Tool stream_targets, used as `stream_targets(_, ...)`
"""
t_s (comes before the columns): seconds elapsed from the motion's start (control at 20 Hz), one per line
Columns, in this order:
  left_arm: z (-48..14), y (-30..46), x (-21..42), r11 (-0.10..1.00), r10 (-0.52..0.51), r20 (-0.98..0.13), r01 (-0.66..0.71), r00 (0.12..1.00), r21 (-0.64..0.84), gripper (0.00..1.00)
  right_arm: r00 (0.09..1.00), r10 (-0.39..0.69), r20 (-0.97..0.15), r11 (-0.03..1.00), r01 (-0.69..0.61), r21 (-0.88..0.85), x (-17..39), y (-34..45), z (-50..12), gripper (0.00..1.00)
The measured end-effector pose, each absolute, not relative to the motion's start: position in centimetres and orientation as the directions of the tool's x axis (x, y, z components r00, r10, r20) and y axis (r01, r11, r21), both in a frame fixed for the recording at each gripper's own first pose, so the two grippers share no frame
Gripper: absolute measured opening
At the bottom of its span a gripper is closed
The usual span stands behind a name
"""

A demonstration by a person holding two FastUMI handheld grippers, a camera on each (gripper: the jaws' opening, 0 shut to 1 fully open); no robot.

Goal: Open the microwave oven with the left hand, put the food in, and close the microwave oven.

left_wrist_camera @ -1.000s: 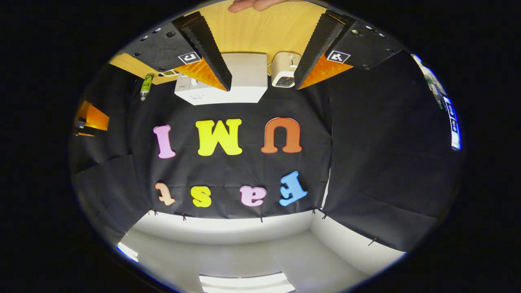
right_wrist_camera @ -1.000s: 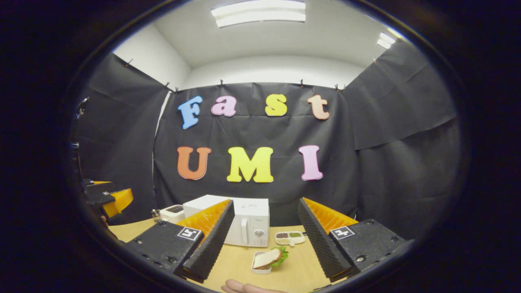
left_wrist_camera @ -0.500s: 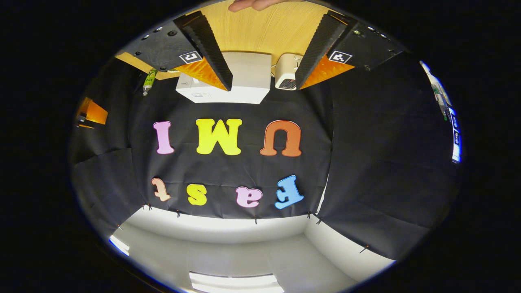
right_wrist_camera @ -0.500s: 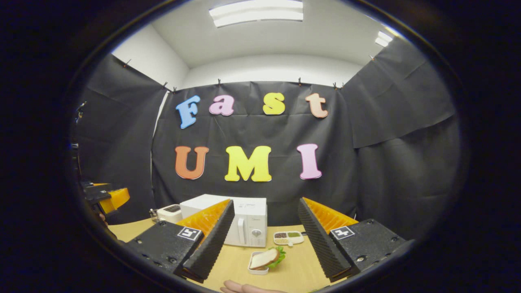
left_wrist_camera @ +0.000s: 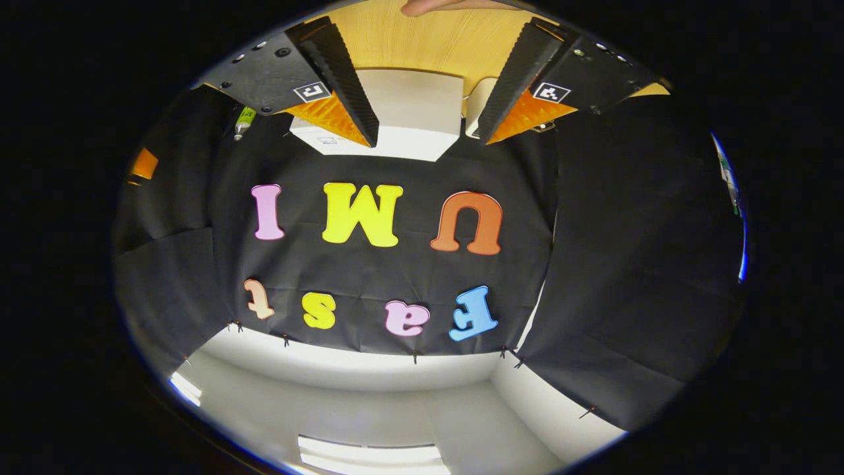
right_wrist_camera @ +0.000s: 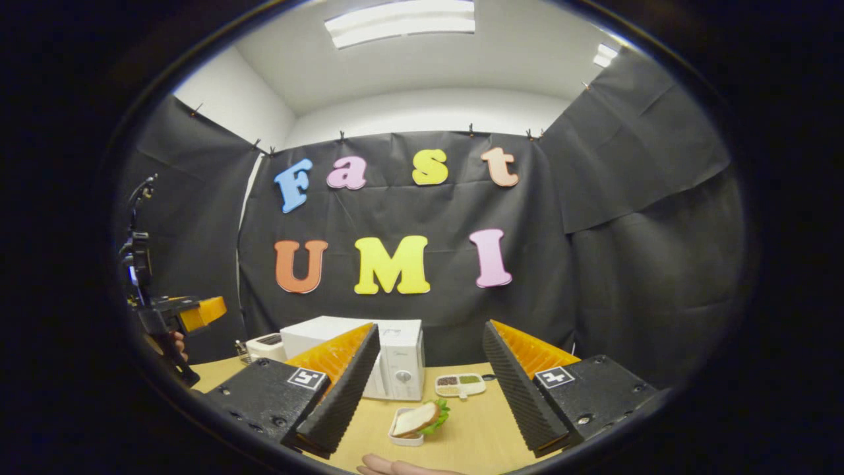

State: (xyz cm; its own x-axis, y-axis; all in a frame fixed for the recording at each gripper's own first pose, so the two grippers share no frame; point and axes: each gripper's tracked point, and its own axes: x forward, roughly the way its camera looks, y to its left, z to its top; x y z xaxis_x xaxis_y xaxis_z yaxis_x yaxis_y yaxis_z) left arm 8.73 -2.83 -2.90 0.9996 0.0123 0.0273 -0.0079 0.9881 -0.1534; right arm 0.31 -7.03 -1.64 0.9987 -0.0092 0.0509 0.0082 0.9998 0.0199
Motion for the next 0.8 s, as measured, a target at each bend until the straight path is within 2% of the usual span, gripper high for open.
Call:
stream_targets(0.35, -8.7, -11.3, 16.2, 0.988, -0.071, -0.013, 0.068, 0.997, -0.136, 0.95, 0.996, -0.043, 0.078, 0.999, 0.041, 0.02, 0.2, -11.1, -2.5, 1.0)
stream_targets(0.6, -14.7, -19.0, 21.2, 0.977, -0.16, -0.094, 0.144, 0.983, -0.159, 0.95, 0.993, -0.09, 0.078, 0.996, 0.088, 0.03, -0.2, -15.3, -4.3, 1.0)
stream_targets(0.8, -18.6, -22.6, 24.9, 0.979, -0.158, -0.159, 0.133, 0.974, -0.154, 0.95, 0.989, -0.14, 0.05, 0.99, 0.139, 0.012, 0.1, -19.4, -6.5, 1.0)
